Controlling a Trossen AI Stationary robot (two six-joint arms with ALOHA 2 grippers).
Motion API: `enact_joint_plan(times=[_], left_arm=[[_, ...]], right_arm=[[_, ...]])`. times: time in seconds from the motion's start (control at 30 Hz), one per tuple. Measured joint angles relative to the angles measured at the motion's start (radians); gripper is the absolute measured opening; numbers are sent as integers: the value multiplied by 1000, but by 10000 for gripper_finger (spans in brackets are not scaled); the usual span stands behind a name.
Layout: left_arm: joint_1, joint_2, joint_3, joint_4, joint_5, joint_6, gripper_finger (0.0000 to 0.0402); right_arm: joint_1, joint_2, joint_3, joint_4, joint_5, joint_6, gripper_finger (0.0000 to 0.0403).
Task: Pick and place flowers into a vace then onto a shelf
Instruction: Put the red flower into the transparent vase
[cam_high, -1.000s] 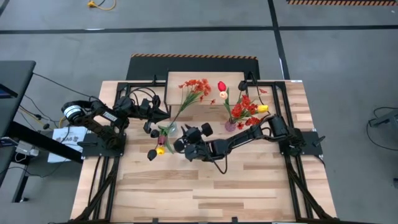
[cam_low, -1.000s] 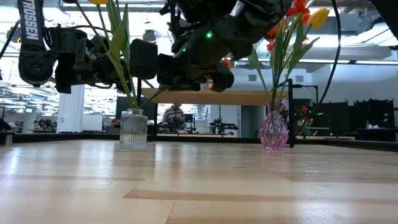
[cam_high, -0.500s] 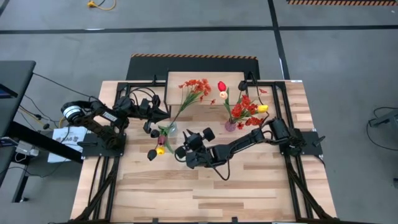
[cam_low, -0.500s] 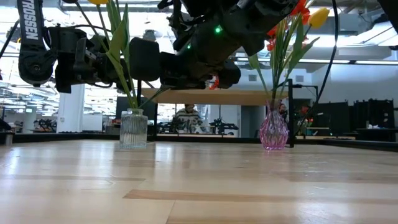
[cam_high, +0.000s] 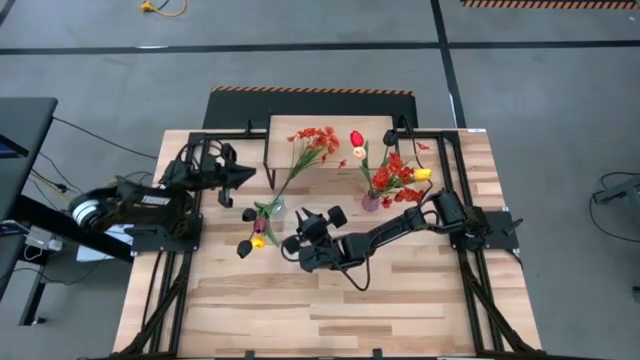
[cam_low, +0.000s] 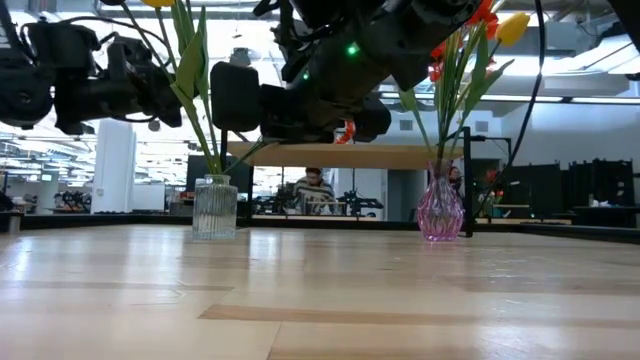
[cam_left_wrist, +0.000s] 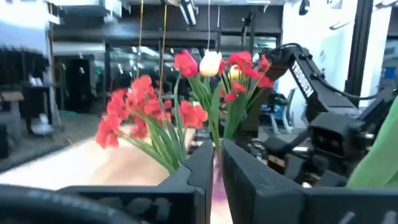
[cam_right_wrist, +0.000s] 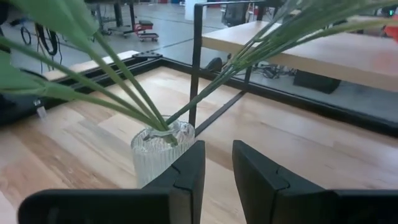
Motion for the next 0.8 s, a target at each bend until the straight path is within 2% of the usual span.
enact_joint_plan(times=[0.13, 0.33, 0.8], left_arm=[[-4, -69, 0, -93, 3, -38, 18], [-5, -133, -1, -197, -22, -34, 18], [-5, -274, -2, -212, -50, -109, 18]], right_arm=[[-14, 0, 0, 1, -5, 71, 76], [-5, -15, -2, -12, -5, 59, 77], [55, -103, -1, -82, 30, 1, 77]])
